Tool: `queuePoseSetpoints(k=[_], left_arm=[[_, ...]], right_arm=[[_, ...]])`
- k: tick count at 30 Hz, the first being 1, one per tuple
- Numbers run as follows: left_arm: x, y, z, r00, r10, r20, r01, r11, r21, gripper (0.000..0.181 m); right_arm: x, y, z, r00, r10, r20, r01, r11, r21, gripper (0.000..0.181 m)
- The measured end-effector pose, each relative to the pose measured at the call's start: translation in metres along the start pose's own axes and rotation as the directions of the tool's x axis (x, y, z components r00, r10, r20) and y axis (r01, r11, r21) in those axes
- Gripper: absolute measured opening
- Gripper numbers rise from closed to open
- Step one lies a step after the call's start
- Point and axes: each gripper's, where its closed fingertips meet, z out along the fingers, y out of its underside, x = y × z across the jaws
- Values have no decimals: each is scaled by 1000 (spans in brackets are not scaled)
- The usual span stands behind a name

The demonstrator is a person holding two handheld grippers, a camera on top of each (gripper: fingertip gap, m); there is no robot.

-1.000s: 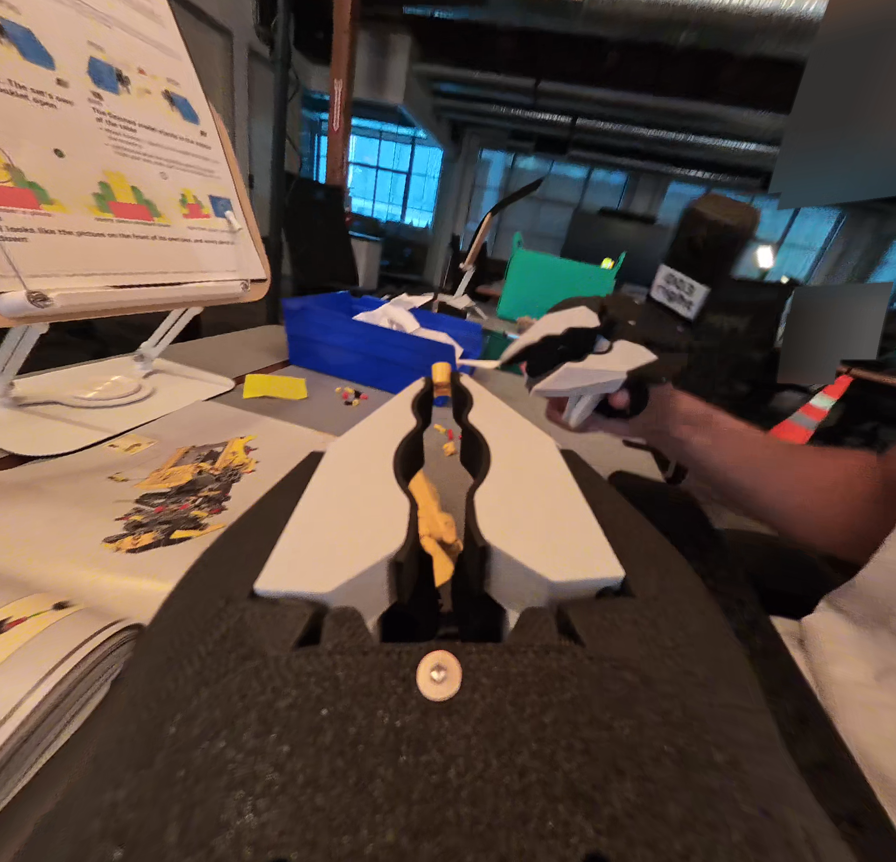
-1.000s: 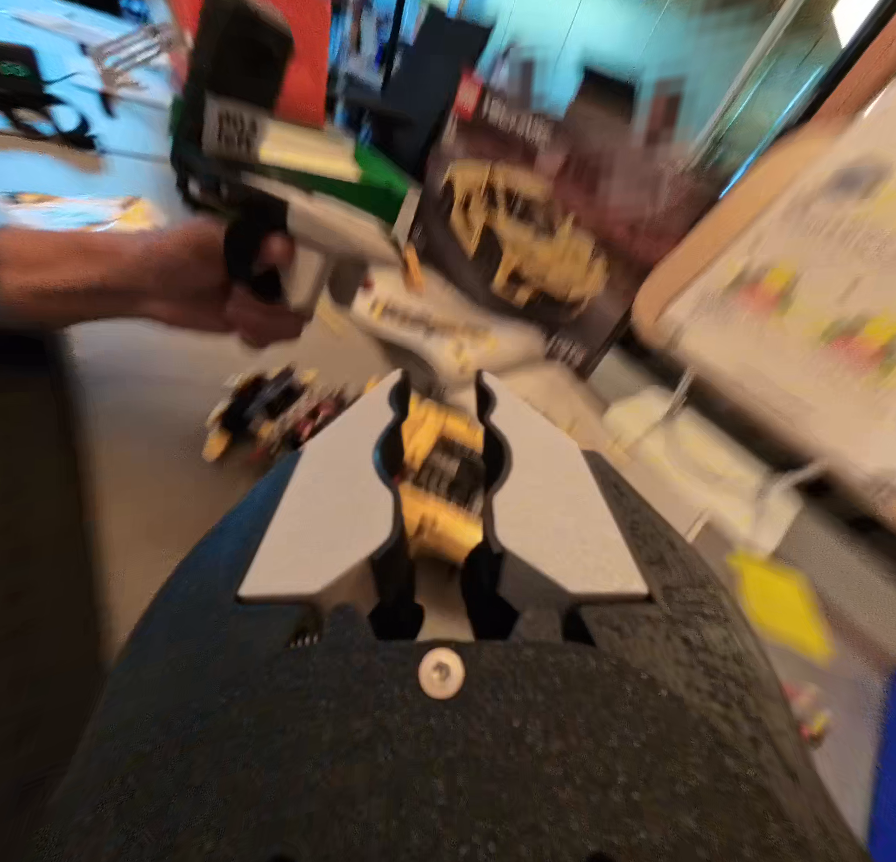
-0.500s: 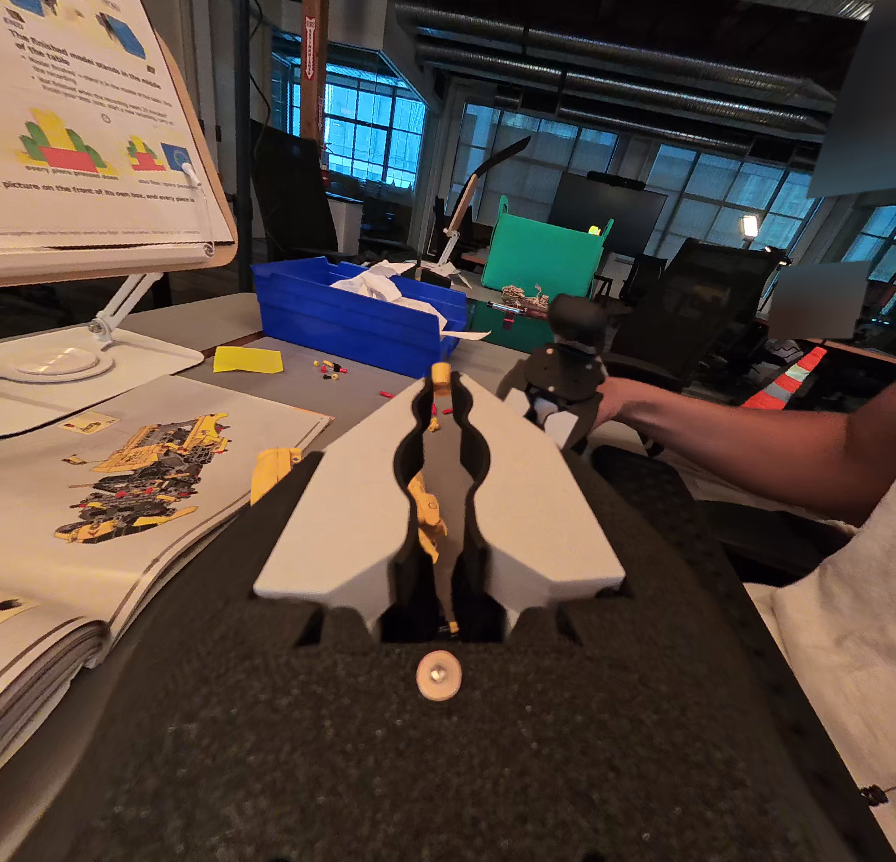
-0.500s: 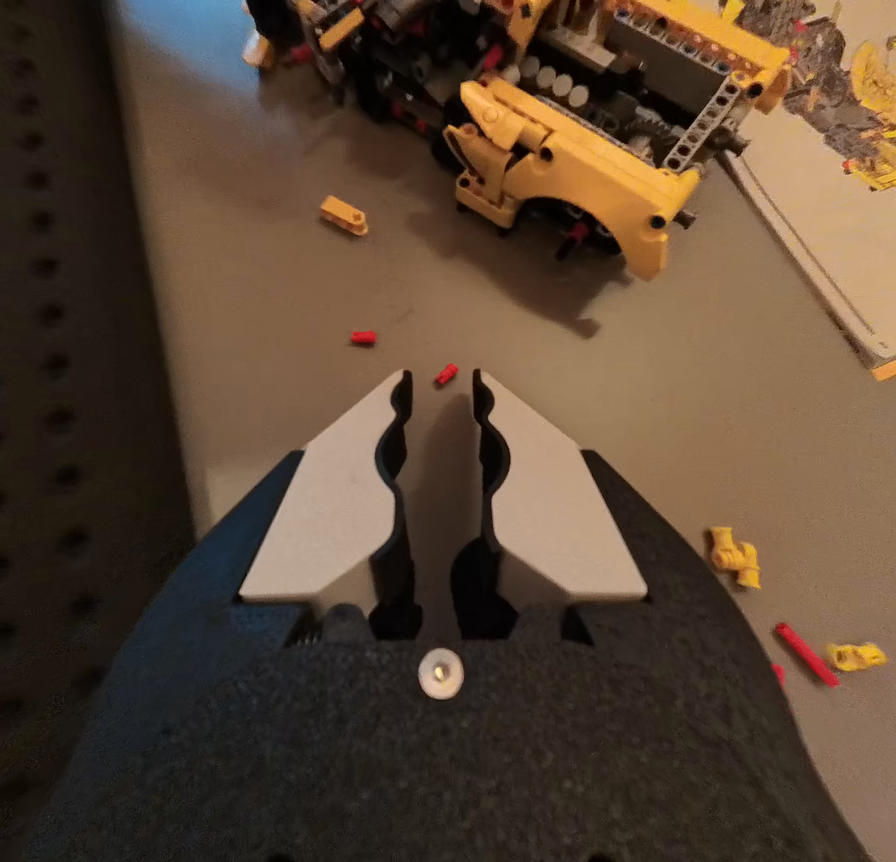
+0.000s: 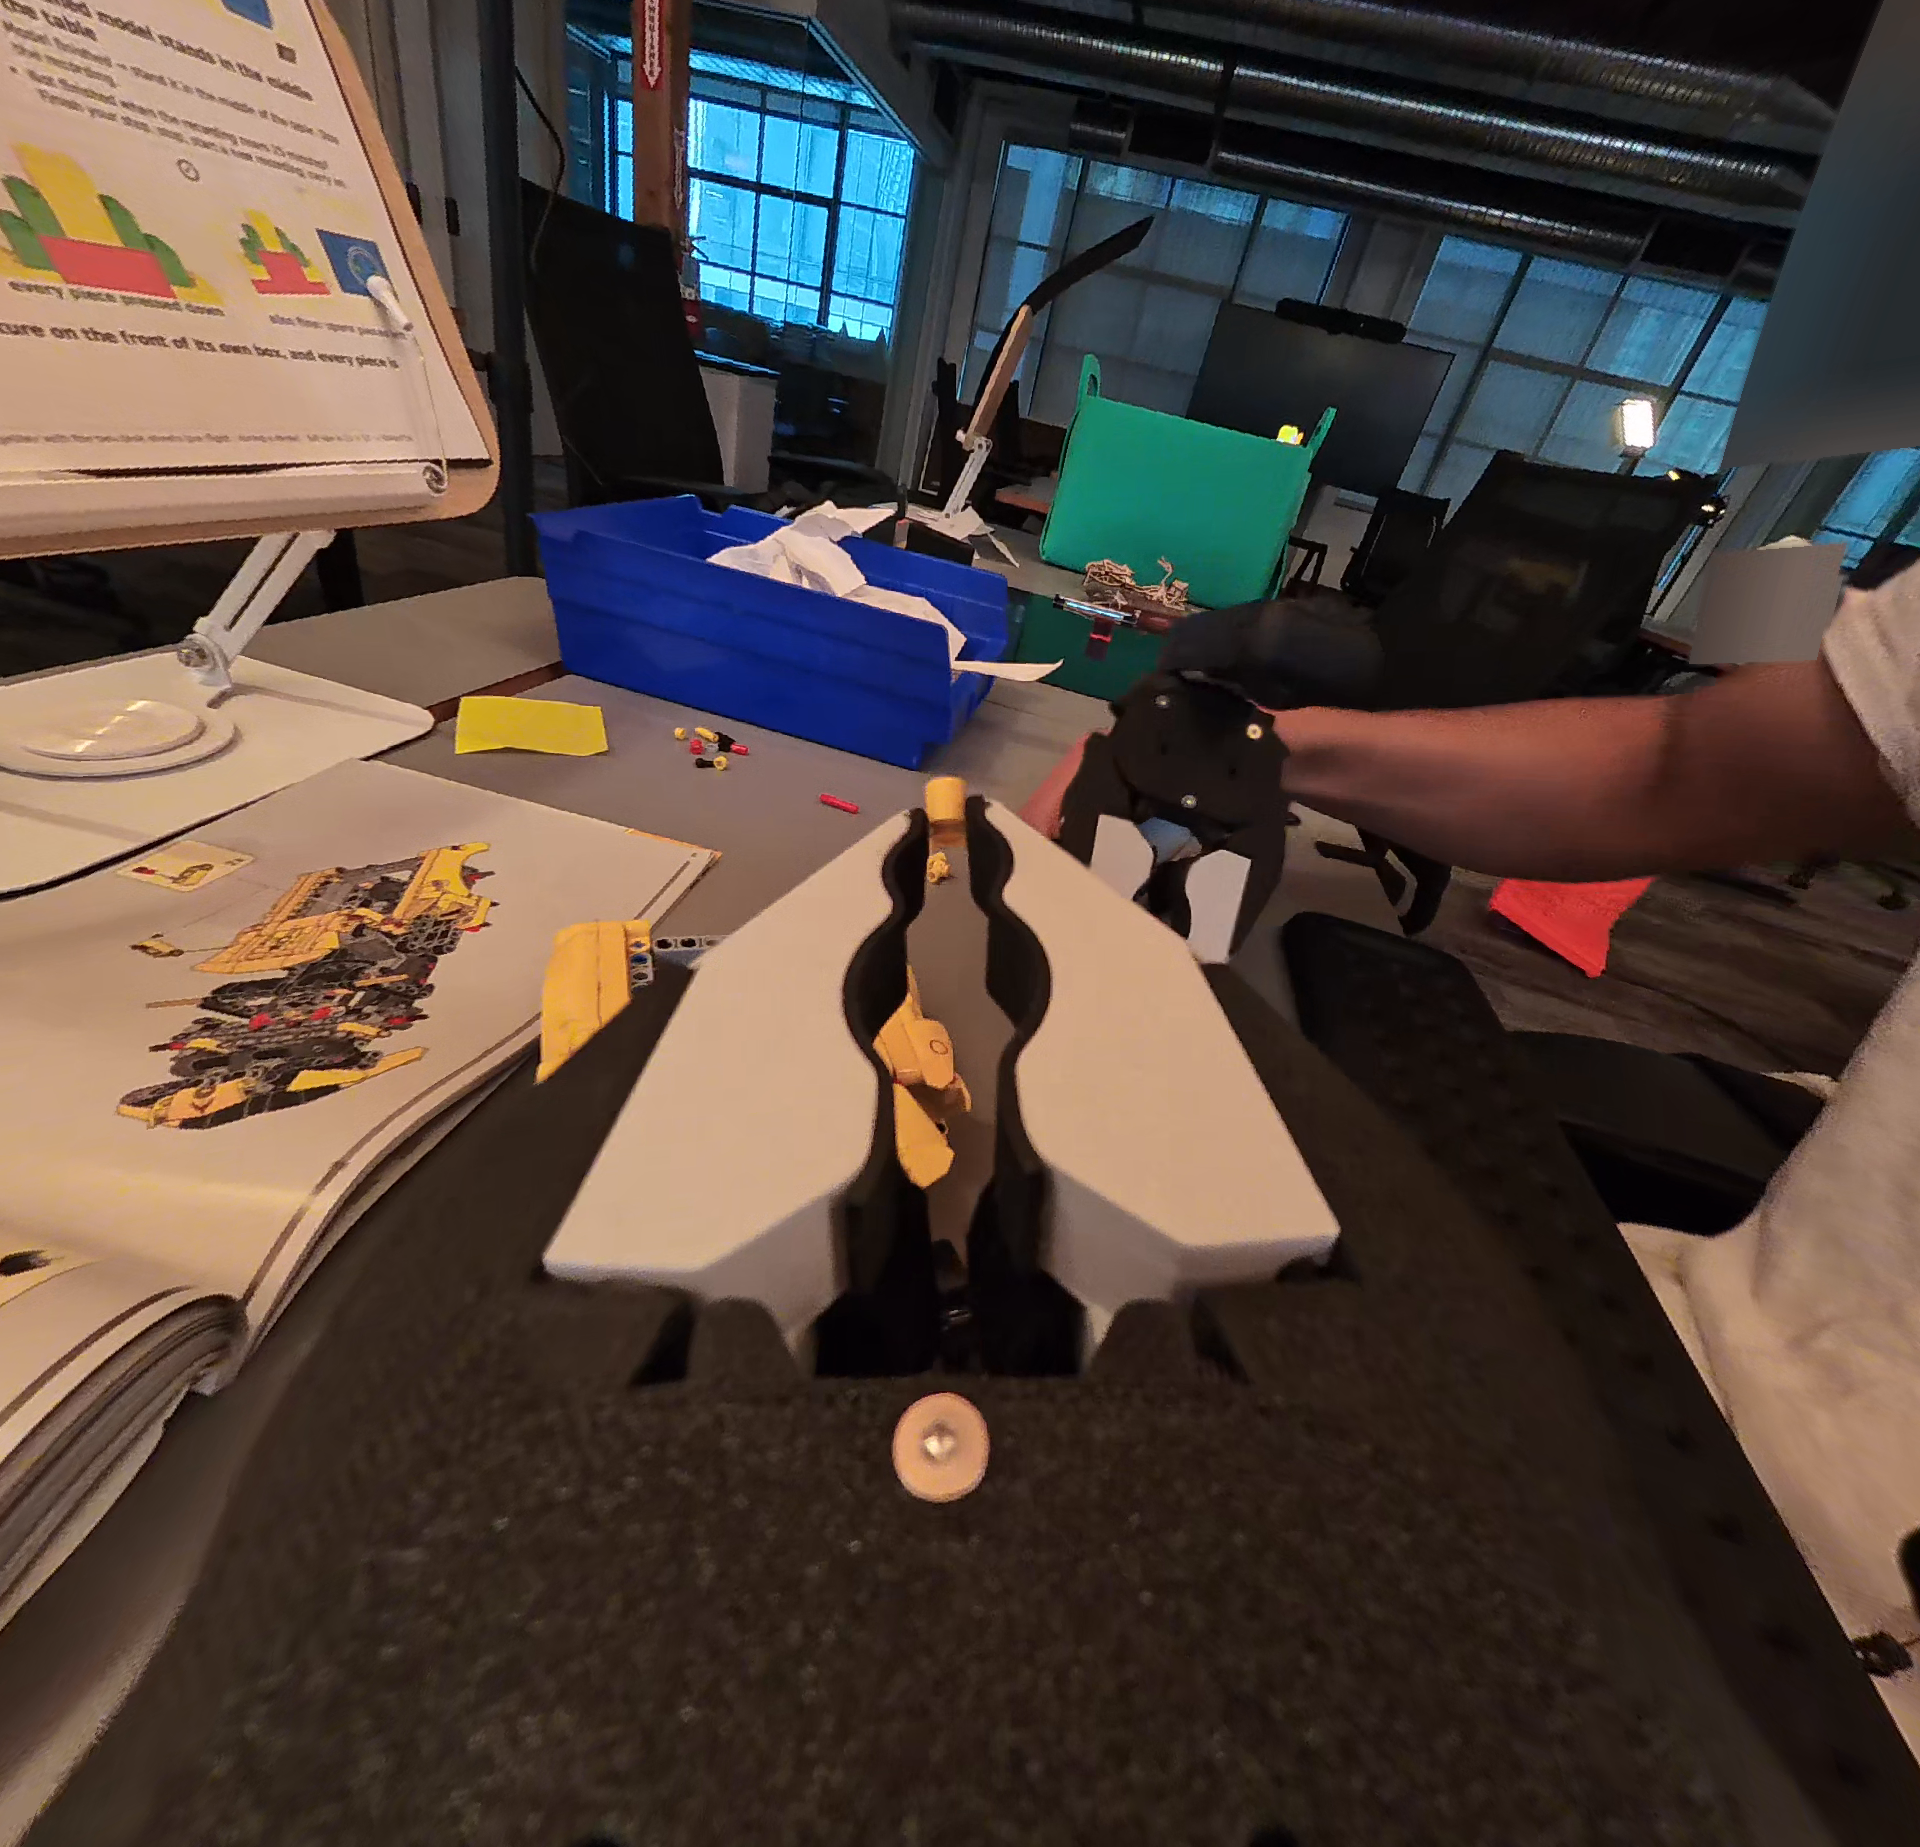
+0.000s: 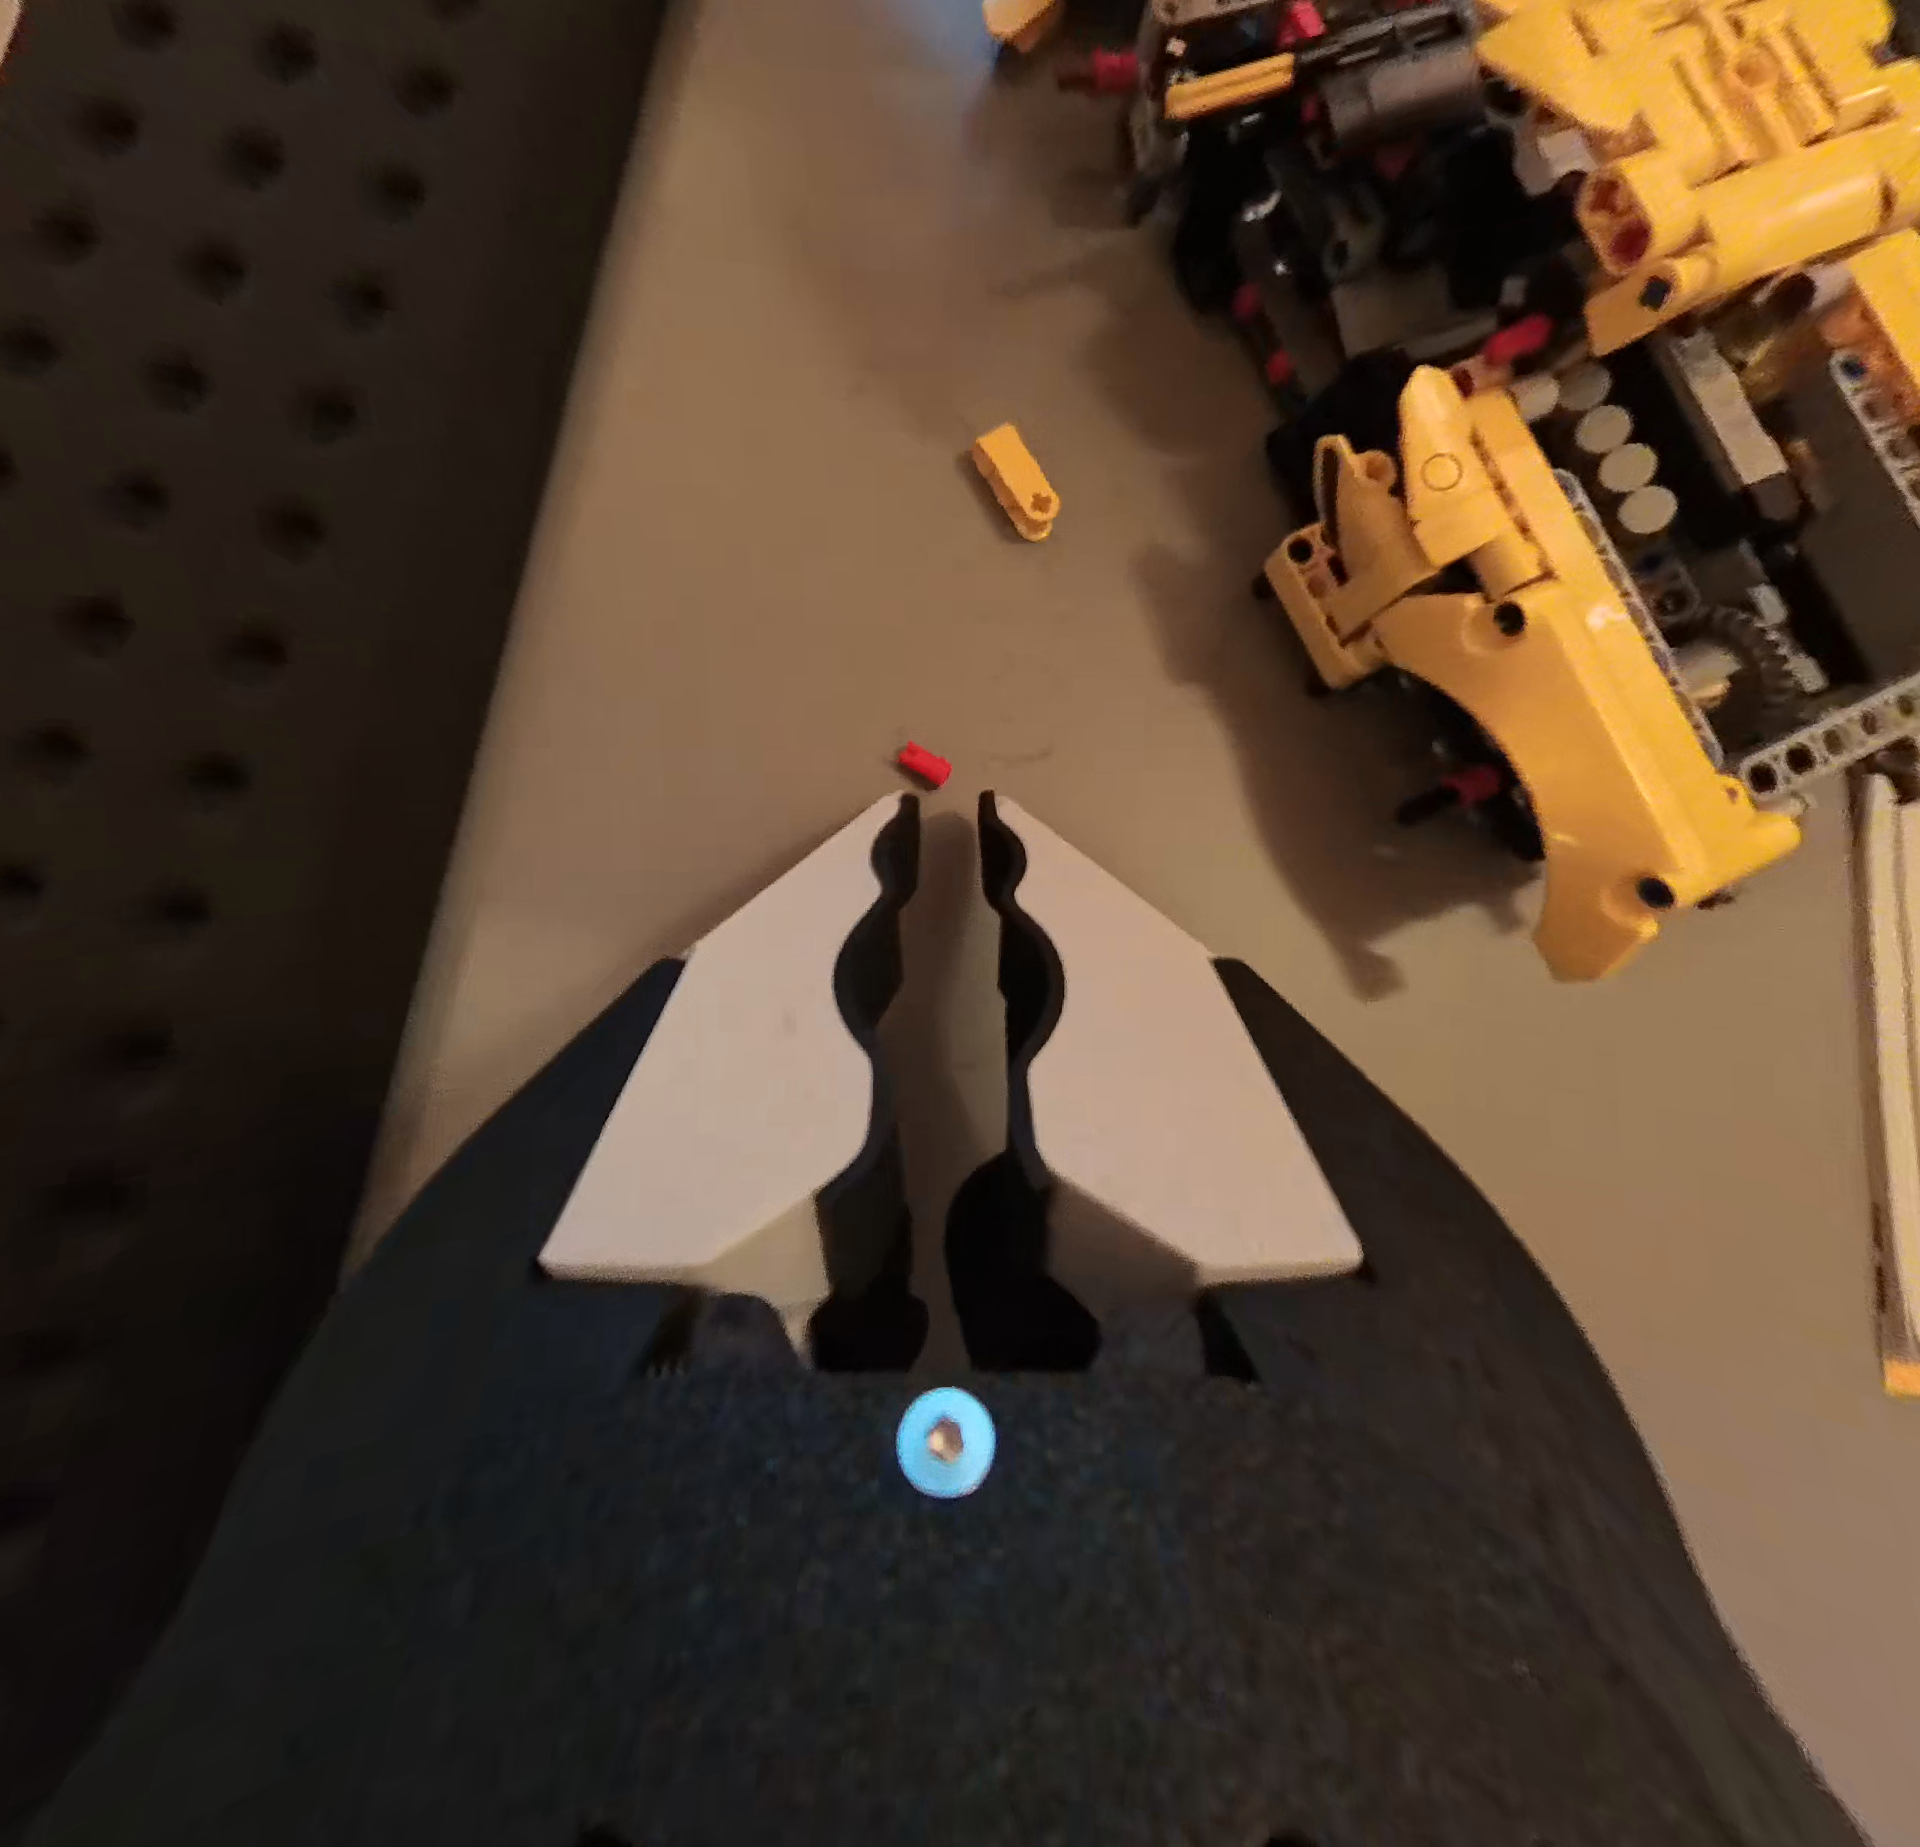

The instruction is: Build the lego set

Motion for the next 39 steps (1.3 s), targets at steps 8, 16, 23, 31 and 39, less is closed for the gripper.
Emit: queuePoseSetpoints(k=[8, 16, 23, 31, 39], left_arm=[[-1, 9, 2, 1000, 18, 6, -18, 999, -40, 7], [0, 9, 3, 1000, 18, -1, -18, 999, -39, 7], [-2, 11, 3, 1000, 22, 7, -21, 999, -47, 7], [-5, 15, 3, 1000, 20, 12, -20, 998, -63, 7], [1, 15, 3, 1000, 24, -19, -25, 998, -63, 7]], right_arm=[[-7, -8, 12, 986, -93, 135, 87, 995, 55, 10], [-9, -7, 10, 987, -57, 152, 46, 996, 73, 14], [-5, 0, 5, 984, -72, 161, 62, 996, 66, 12], [-3, -3, 9, 977, -124, 172, 110, 990, 91, 5], [-5, -14, 8, 987, -65, 149, 55, 996, 74, 4]])
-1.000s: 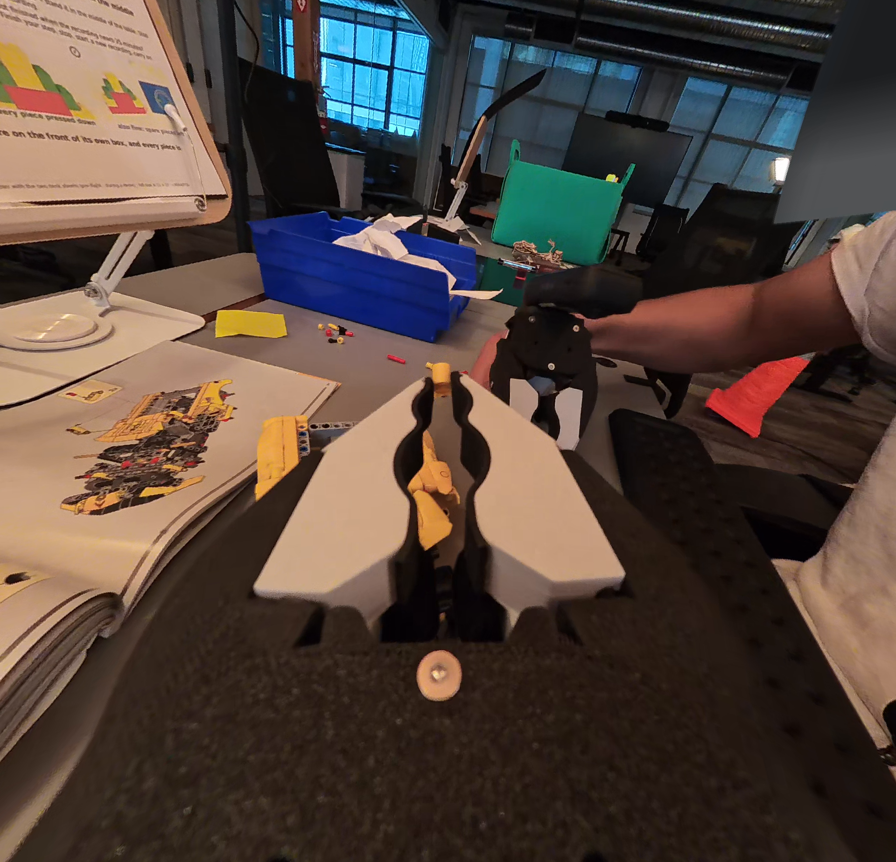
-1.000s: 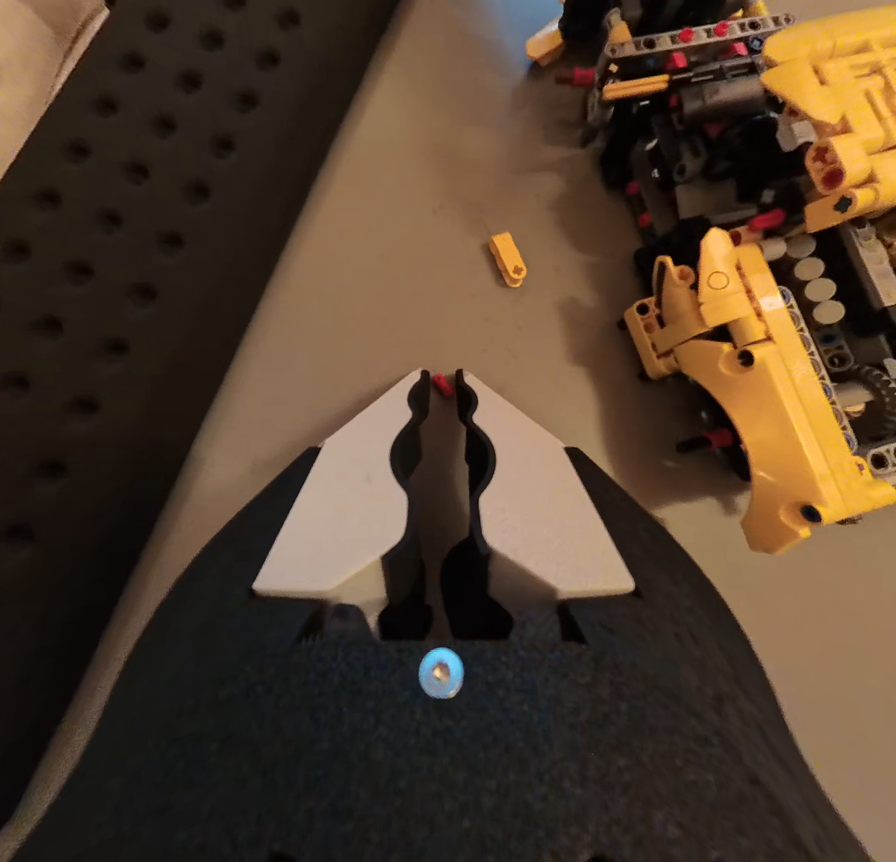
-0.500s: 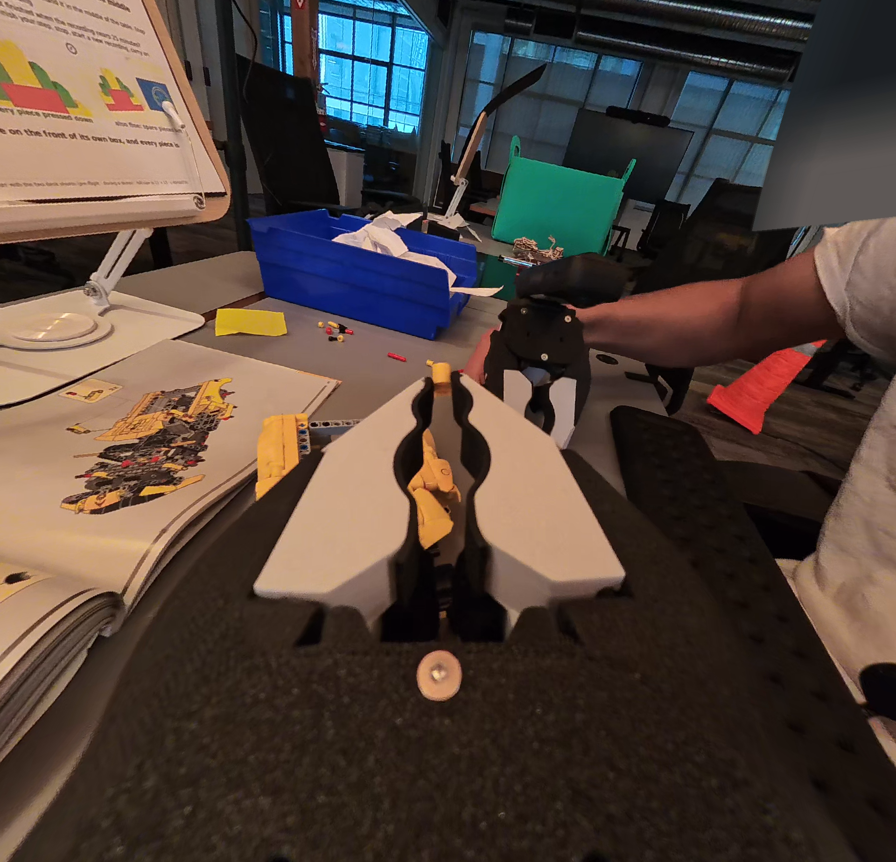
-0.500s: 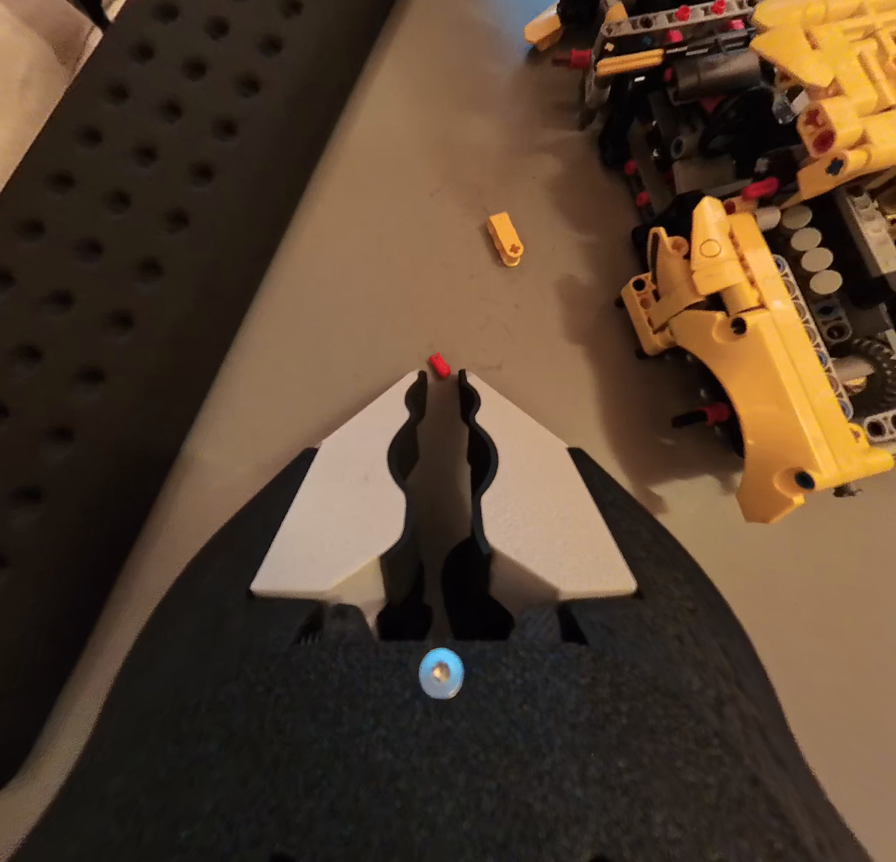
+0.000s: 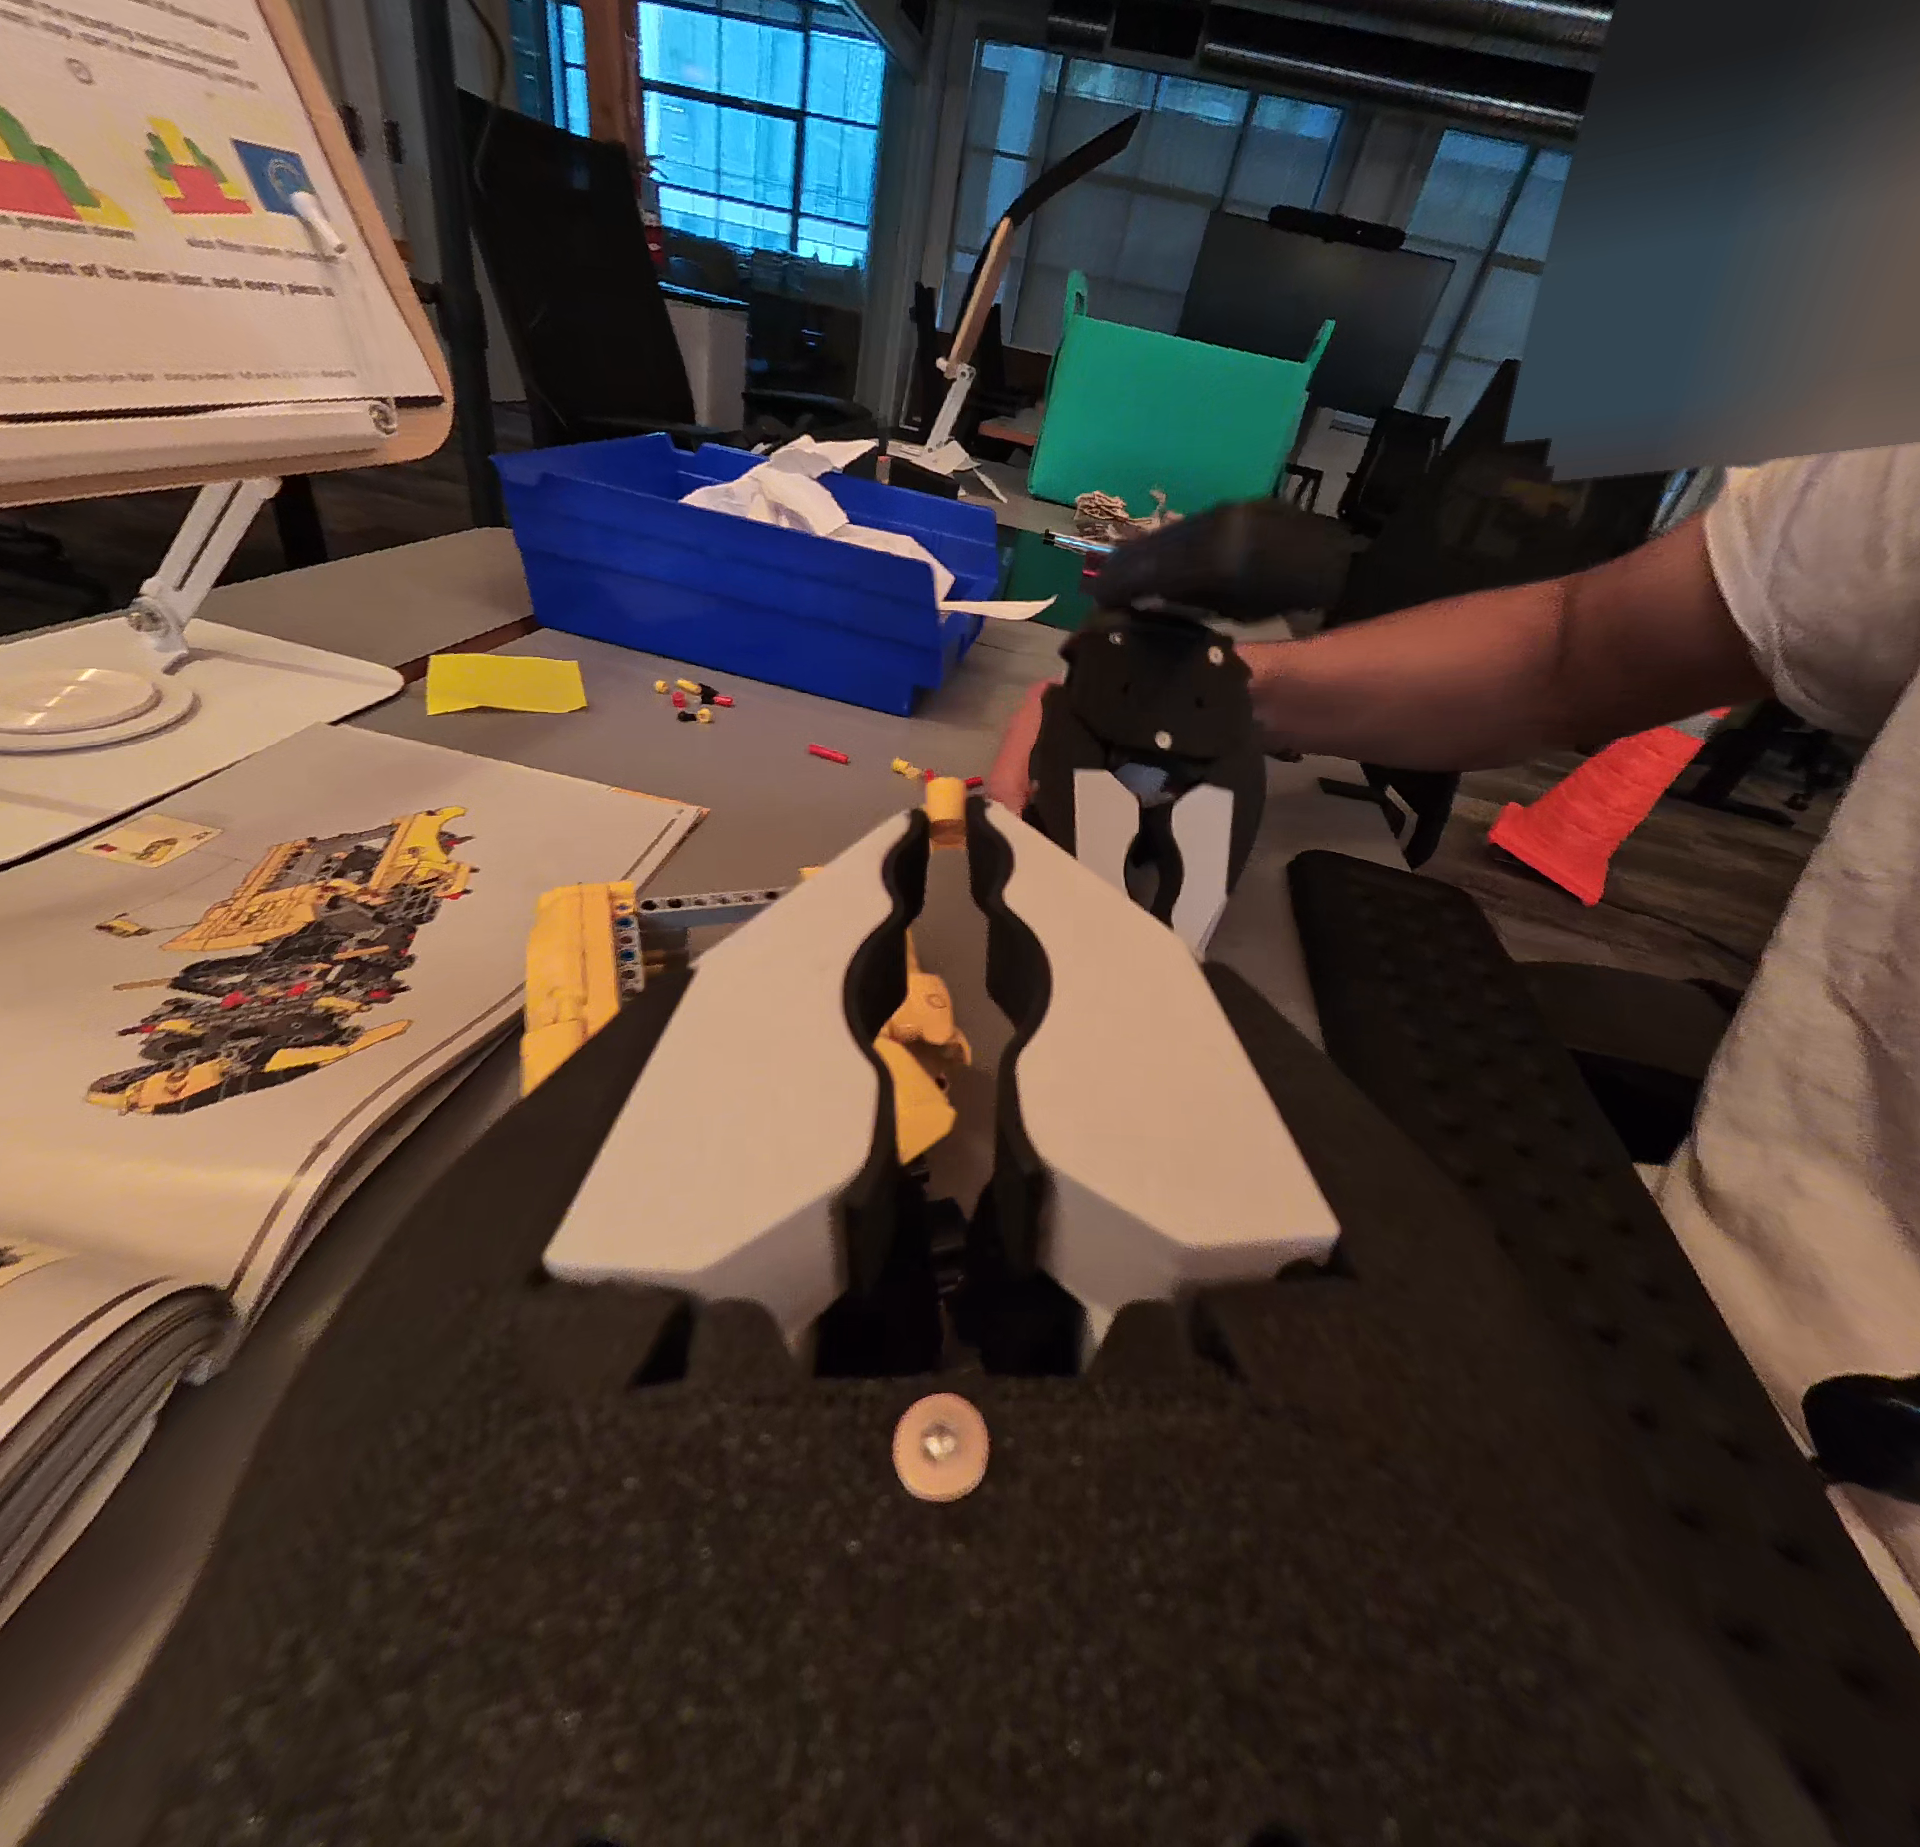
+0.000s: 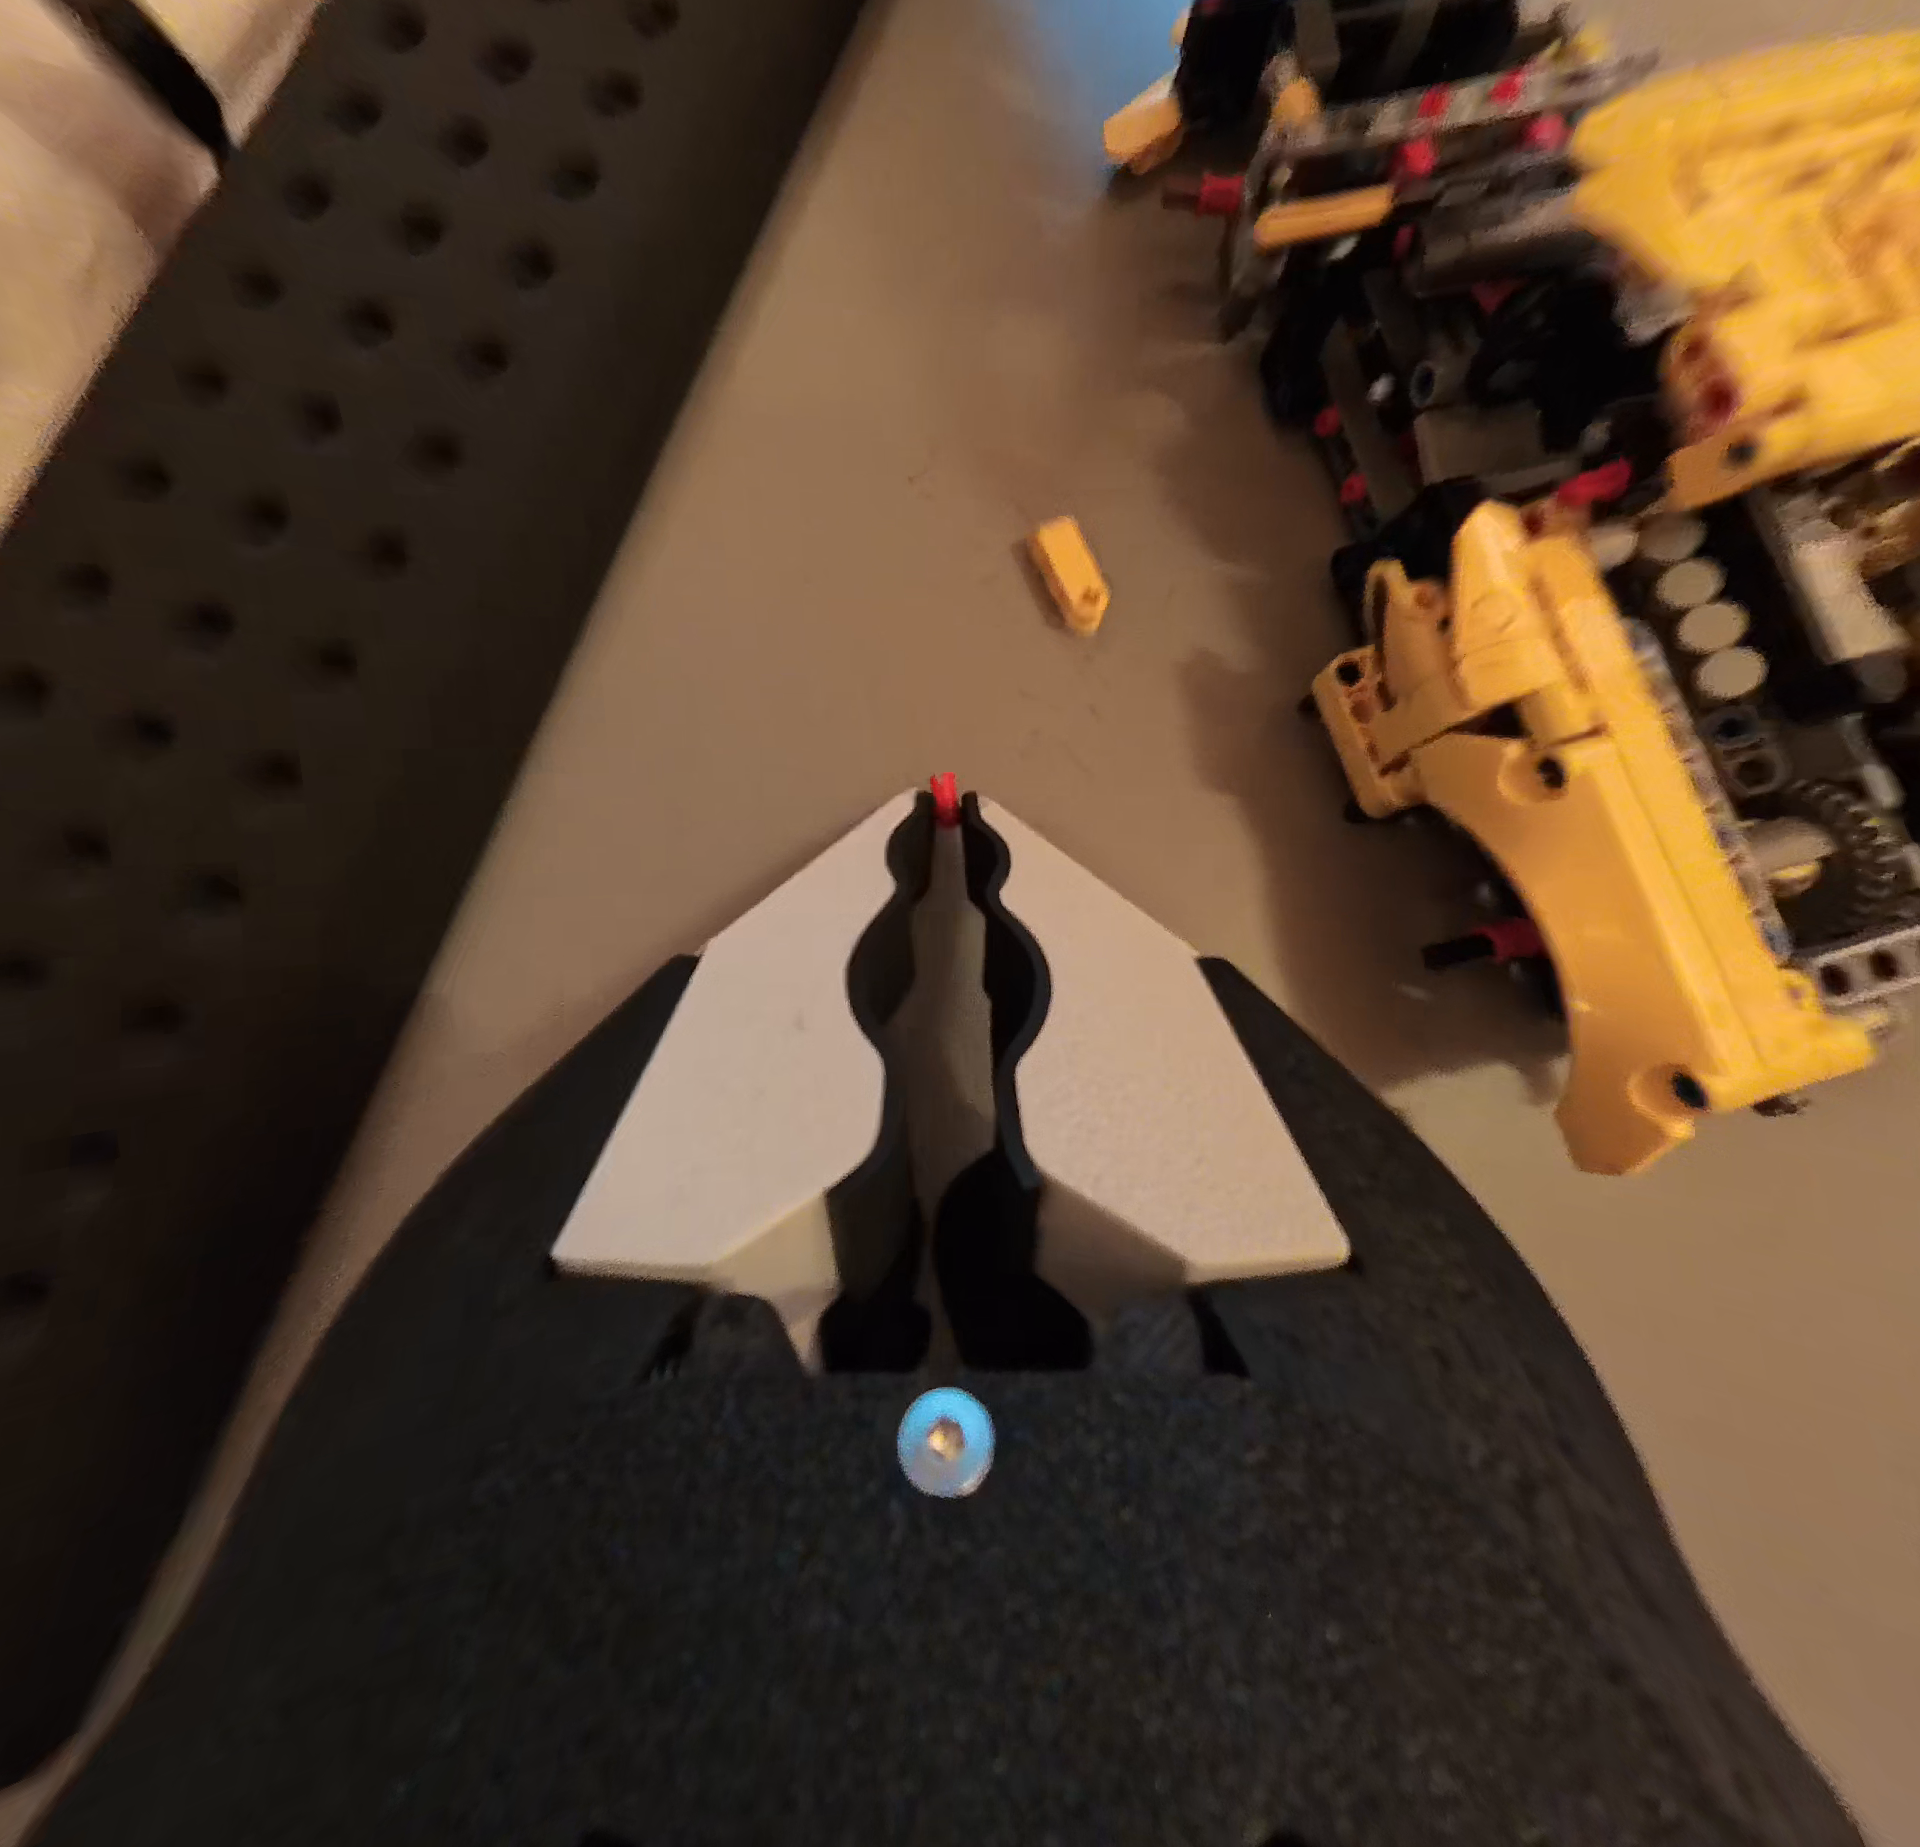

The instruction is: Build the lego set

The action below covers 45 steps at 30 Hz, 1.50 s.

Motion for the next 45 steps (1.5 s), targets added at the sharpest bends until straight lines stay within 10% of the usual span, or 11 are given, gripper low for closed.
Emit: queuePoseSetpoints(k=[5, 8, 12, 45], left_arm=[[17, 1, 6, 993, 115, -39, -116, 993, -10, 7], [23, 4, 12, 975, 223, -12, -223, 974, -25, 7], [24, 9, 16, 939, 342, 34, -339, 938, -71, 7], [15, 31, 21, 922, 384, 57, -363, 906, -219, 7]], right_arm=[[44, -91, -55, 937, -61, -343, 105, 988, 112, 4], [69, -126, -80, 798, -239, -553, 256, 965, -48, 4], [77, -123, -71, 775, -331, -538, 230, 941, -247, 4], [85, -94, -55, 753, -435, -494, 201, 867, -456, 4]])
